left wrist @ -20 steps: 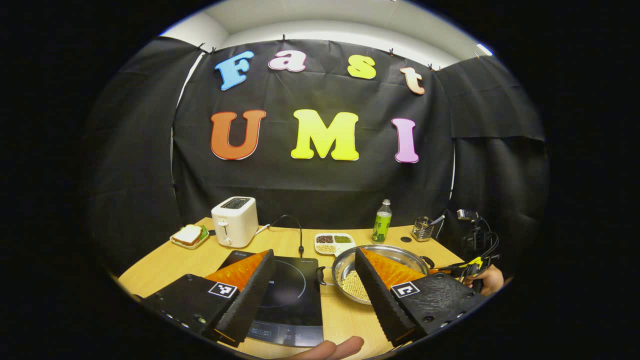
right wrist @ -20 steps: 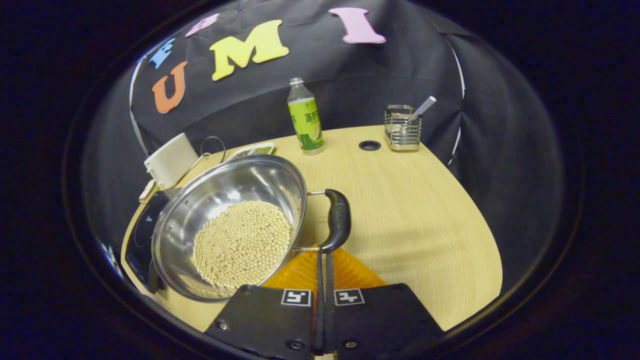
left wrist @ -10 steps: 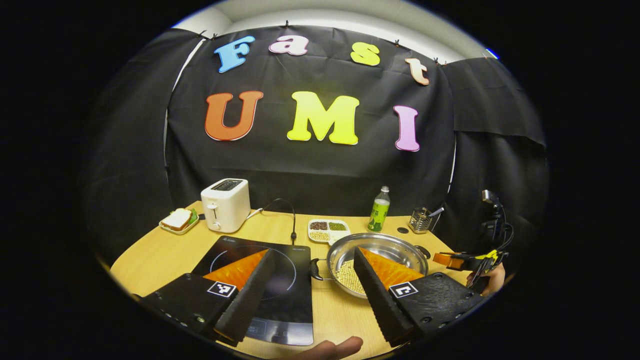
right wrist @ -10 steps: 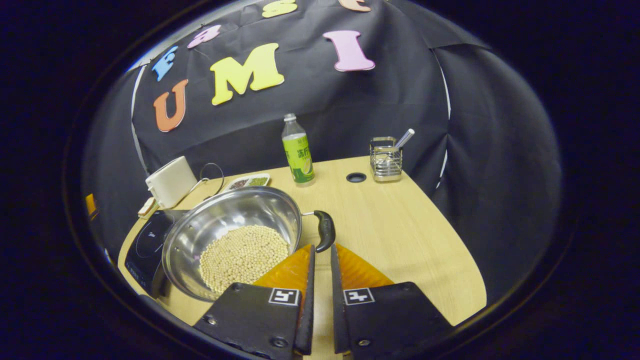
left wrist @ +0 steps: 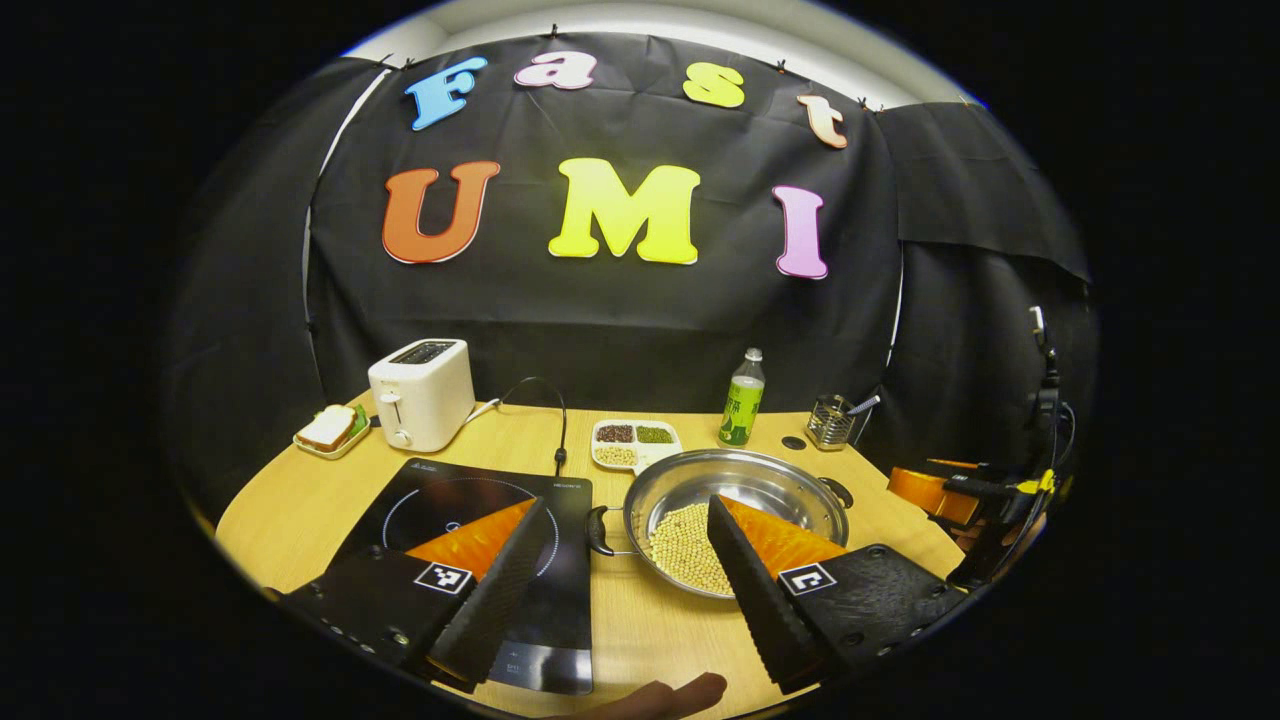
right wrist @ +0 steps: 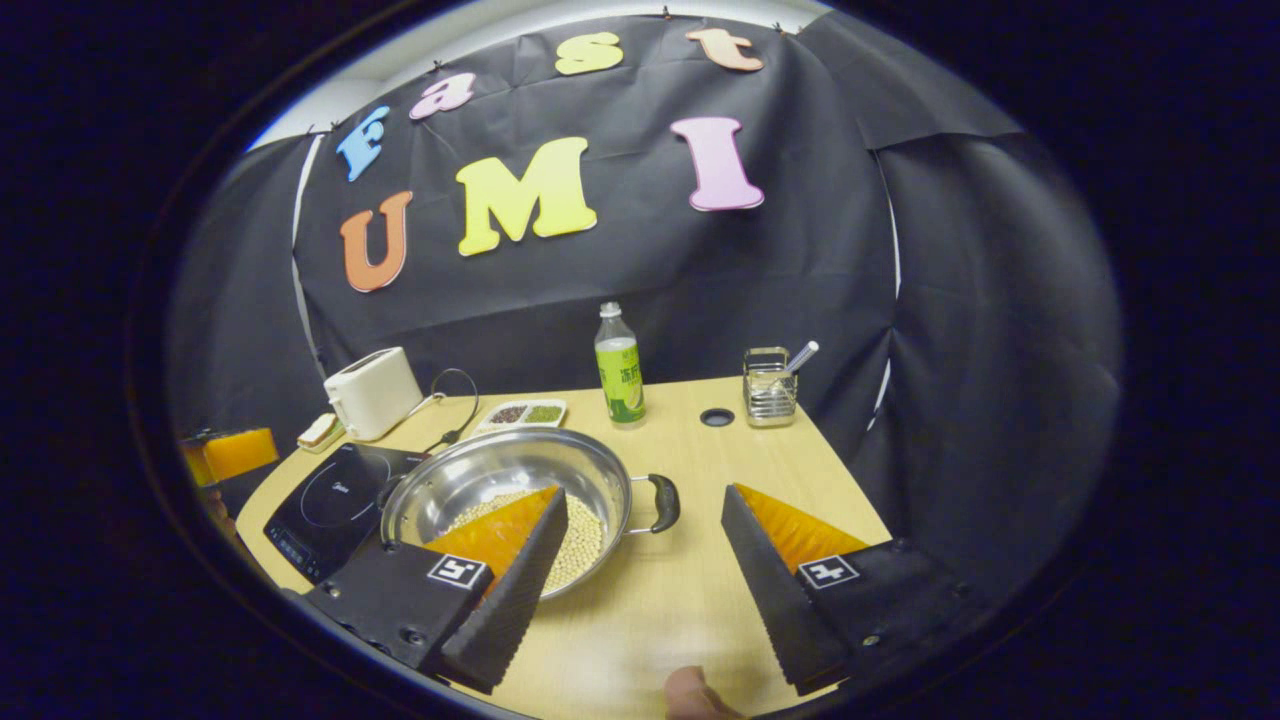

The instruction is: First push the handle of the pot to place it horizontally, then grasp the pot with both hands and set it on the induction cooktop.

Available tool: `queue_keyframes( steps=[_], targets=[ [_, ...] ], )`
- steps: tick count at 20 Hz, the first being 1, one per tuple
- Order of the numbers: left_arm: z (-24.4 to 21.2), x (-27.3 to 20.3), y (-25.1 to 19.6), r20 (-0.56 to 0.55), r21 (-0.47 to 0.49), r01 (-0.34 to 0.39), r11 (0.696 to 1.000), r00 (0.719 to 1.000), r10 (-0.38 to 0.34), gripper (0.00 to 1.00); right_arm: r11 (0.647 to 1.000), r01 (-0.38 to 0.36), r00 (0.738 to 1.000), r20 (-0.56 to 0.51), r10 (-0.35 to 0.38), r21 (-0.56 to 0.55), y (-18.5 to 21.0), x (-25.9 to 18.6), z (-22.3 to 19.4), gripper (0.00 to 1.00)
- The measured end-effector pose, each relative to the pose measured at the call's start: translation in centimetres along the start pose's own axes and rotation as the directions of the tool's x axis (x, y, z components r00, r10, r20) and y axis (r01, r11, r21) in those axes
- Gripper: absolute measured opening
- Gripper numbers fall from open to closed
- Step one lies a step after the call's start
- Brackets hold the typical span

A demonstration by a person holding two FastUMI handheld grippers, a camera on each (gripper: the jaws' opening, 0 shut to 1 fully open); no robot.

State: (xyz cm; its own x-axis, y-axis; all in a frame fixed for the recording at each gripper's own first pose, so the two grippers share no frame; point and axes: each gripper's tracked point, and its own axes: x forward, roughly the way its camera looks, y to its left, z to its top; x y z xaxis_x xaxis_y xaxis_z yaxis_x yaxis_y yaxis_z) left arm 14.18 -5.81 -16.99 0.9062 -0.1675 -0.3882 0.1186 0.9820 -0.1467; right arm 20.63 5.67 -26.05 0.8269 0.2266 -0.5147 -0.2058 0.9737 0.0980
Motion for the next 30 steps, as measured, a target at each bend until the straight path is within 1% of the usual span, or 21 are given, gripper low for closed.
queue_keyframes(
  steps=[4, 8, 10, 11, 14, 15, 16, 18, 19, 22, 25, 26, 27, 28, 29, 30],
  targets=[
    [-1.7, 2.8, -0.6, -0.075, 0.013, 0.005, 1.0, 0.997, -0.004, 0.95, 1.0, -0.005, 1.0, -0.025, 0.005, 0.008, 0.2, 0.9, 0.0, 0.98],
    [-3.5, 6.2, -0.4, -0.158, 0.008, 0.001, 1.0, 0.987, 0.0, 0.95, 1.0, -0.006, 0.998, -0.066, 0.006, -0.002, 0.5, 4.0, -0.6, 0.97],
    [-4.6, 8.2, 0.4, -0.214, -0.005, -0.015, 1.0, 0.977, 0.013, 0.95, 1.0, -0.003, 0.995, -0.1, 0.002, -0.002, 0.5, 5.6, -1.5, 0.98],
    [-5.4, 9.1, 0.8, -0.248, -0.008, -0.02, 1.0, 0.968, 0.018, 0.96, 1.0, -0.003, 0.993, -0.118, 0.003, -0.003, 0.5, 6.4, -1.9, 0.97],
    [-7.6, 11.1, 1.5, -0.346, -0.01, -0.025, 1.0, 0.938, 0.02, 0.96, 1.0, -0.021, 0.984, -0.175, 0.021, 0.001, 0.7, 8.6, -3.4, 0.98],
    [-8.1, 11.6, 1.8, -0.365, -0.015, -0.035, 0.999, 0.931, 0.027, 0.95, 1.0, -0.026, 0.981, -0.194, 0.027, 0.008, 0.8, 9.2, -3.8, 0.96],
    [-8.5, 12.0, 1.9, -0.38, -0.026, -0.036, 0.999, 0.925, 0.024, 0.95, 1.0, -0.027, 0.978, -0.207, 0.03, 0.015, 0.7, 9.7, -4.1, 0.98],
    [-9.1, 12.4, 1.8, -0.413, -0.047, -0.033, 0.998, 0.911, 0.01, 0.95, 0.999, -0.026, 0.973, -0.23, 0.031, 0.025, 0.4, 10.8, -4.6, 0.98],
    [-9.3, 12.6, 2.0, -0.421, -0.046, -0.042, 0.998, 0.907, 0.018, 0.95, 0.999, -0.021, 0.97, -0.243, 0.027, 0.028, 0.2, 11.2, -4.8, 0.92],
    [-9.9, 12.7, 2.5, -0.459, -0.071, -0.064, 0.995, 0.888, 0.024, 0.94, 0.999, -0.019, 0.96, -0.28, 0.026, 0.03, -0.2, 12.2, -6.0, 0.89],
    [-9.5, 13.0, 2.5, -0.46, -0.123, -0.065, 0.99, 0.888, 0.001, 0.9, 0.999, -0.03, 0.95, -0.309, 0.043, 0.045, -0.1, 12.7, -6.8, 0.87],
    [-9.7, 12.8, 2.8, -0.472, -0.134, -0.074, 0.988, 0.882, 0.002, 0.9, 0.998, -0.029, 0.947, -0.319, 0.043, 0.049, -0.1, 12.9, -7.0, 0.87],
    [-9.7, 12.7, 2.9, -0.481, -0.138, -0.082, 0.987, 0.877, 0.005, 0.86, 0.998, -0.03, 0.942, -0.333, 0.045, 0.05, 0.0, 13.0, -7.1, 0.85],
    [-9.8, 12.6, 2.9, -0.49, -0.15, -0.075, 0.986, 0.872, -0.008, 0.83, 0.999, -0.032, 0.938, -0.344, 0.045, 0.044, 0.1, 13.1, -7.4, 0.82],
    [-9.8, 12.6, 2.9, -0.494, -0.157, -0.07, 0.985, 0.87, -0.017, 0.73, 0.999, -0.033, 0.937, -0.348, 0.041, 0.029, -0.1, 13.1, -7.0, 0.72],
    [-9.9, 12.4, 2.7, -0.503, -0.171, -0.059, 0.984, 0.863, -0.035, 0.58, 0.999, -0.028, 0.938, -0.345, 0.032, 0.018, -0.2, 13.2, -6.9, 0.72]
  ],
)
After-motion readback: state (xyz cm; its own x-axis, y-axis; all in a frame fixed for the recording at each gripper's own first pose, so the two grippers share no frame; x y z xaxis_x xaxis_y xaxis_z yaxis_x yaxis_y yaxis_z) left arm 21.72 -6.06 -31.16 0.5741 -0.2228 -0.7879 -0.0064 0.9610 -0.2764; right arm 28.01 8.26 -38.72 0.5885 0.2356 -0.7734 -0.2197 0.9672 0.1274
